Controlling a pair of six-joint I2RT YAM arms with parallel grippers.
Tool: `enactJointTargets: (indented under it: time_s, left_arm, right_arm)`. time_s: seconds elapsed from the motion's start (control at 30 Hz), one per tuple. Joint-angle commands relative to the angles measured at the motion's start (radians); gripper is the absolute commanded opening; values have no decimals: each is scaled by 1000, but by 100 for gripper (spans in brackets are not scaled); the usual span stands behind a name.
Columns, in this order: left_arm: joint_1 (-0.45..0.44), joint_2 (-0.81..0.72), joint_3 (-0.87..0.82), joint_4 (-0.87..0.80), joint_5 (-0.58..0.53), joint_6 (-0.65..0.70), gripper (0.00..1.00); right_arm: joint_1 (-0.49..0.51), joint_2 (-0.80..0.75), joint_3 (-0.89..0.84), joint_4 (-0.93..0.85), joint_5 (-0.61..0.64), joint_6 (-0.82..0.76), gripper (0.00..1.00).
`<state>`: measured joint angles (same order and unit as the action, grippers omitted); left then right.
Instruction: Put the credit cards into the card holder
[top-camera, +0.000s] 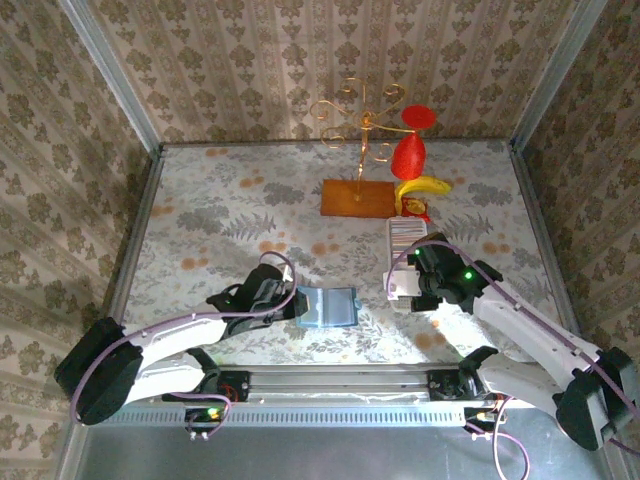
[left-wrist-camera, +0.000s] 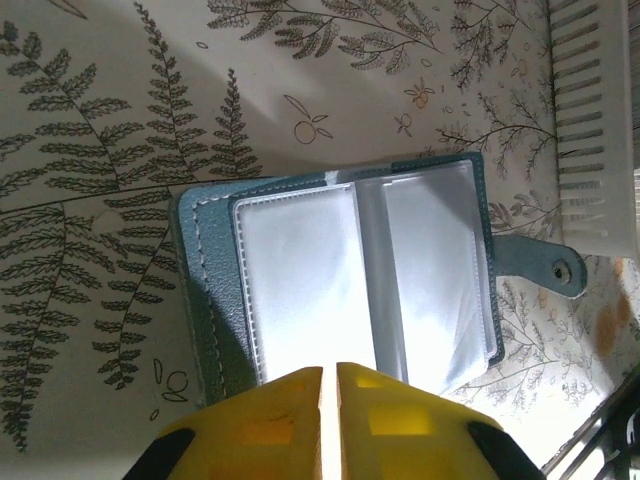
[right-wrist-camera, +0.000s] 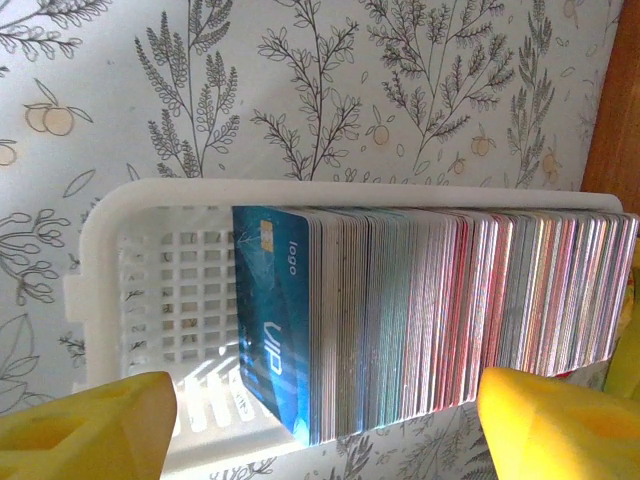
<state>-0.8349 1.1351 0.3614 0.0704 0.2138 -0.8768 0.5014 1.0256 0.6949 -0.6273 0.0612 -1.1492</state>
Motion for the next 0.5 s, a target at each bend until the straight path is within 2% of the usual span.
enactJointTargets:
  time_s: [0.0, 0.23, 0.47]
  left_arm:
    - [7, 15, -30, 37, 10, 17, 11]
    - [7, 47, -53, 74, 10, 19, 10]
    - [5, 77, -60, 99, 11, 29, 8]
  right_arm:
    - [-4, 21, -21, 62, 24, -56, 83]
    - [-4, 71, -53, 202, 83, -88, 85]
    - [-4, 97, -68, 213, 74, -114, 85]
